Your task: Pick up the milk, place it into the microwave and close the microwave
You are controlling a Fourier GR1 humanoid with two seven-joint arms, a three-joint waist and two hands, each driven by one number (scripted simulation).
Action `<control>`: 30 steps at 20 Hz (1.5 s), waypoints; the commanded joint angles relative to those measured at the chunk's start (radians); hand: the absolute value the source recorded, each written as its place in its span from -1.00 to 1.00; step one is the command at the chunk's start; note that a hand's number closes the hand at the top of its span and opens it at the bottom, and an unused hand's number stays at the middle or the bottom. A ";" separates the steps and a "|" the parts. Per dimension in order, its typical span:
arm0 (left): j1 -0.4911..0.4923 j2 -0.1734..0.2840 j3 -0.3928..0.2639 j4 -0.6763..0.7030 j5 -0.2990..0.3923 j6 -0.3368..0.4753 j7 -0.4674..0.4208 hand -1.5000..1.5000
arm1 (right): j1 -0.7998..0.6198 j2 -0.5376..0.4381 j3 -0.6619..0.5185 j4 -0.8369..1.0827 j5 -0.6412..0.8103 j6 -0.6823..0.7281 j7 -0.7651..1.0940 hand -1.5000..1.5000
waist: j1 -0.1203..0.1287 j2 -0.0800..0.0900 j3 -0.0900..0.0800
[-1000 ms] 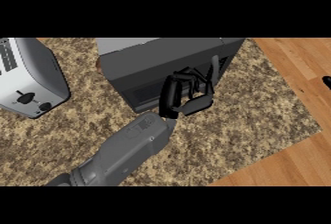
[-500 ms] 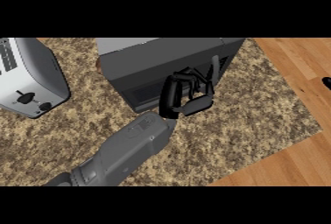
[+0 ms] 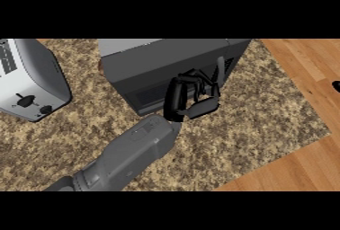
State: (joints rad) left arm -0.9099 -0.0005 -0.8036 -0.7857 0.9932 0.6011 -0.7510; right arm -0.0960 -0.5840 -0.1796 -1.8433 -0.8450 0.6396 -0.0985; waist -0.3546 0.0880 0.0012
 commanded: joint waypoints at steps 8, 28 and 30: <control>-0.074 0.001 0.019 0.104 0.043 -0.026 0.023 1.00 | -0.016 -0.045 -0.015 -0.001 -0.047 0.019 0.023 -1.00 | -0.005 0.014 -0.002; -0.031 0.000 -0.051 0.225 0.111 0.096 0.101 1.00 | 0.004 -0.101 -0.038 -0.037 -0.169 0.056 0.044 -1.00 | 0.074 -0.005 -0.003; -0.036 0.000 -0.063 0.218 0.121 0.083 0.100 1.00 | 0.012 -0.103 -0.040 -0.050 -0.175 0.056 0.045 -1.00 | 0.080 -0.009 -0.003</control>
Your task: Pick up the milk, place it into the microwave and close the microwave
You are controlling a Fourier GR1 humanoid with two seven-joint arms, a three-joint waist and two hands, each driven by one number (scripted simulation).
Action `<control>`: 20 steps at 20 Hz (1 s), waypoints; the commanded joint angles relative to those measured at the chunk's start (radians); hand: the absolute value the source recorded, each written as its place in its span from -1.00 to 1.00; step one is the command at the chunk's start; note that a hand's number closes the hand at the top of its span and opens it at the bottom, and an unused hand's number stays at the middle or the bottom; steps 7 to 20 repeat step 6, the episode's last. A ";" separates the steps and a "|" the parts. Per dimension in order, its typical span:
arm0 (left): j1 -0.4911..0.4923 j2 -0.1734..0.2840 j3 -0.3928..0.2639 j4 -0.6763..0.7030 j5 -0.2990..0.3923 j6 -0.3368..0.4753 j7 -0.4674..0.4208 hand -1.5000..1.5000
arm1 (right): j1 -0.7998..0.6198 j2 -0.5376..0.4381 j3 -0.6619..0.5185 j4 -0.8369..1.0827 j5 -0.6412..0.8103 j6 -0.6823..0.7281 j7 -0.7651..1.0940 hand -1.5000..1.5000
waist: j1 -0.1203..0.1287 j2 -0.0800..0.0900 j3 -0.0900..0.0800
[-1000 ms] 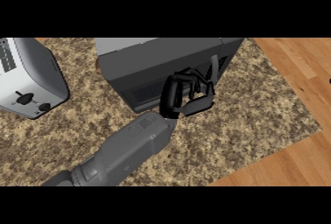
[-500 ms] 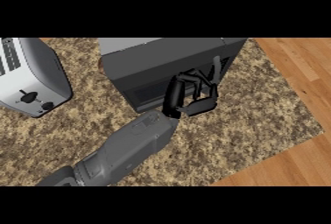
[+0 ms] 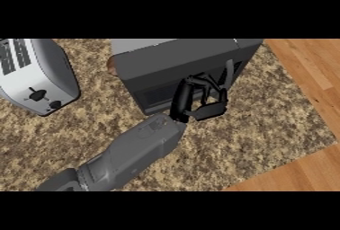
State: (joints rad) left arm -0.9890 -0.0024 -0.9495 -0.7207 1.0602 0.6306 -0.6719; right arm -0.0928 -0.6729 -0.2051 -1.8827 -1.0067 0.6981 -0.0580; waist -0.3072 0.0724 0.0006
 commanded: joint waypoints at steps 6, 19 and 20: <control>0.059 0.004 0.065 0.164 0.079 0.031 -0.002 -1.00 | 0.046 -0.021 -0.025 -0.044 -0.035 -0.018 0.016 -1.00 | 0.042 0.006 -0.005; 0.059 0.004 0.065 0.164 0.079 0.031 -0.002 -1.00 | 0.046 -0.021 -0.025 -0.044 -0.035 -0.018 0.016 -1.00 | 0.042 0.006 -0.005; 0.059 0.004 0.065 0.164 0.079 0.031 -0.002 -1.00 | 0.046 -0.021 -0.025 -0.044 -0.035 -0.018 0.016 -1.00 | 0.042 0.006 -0.005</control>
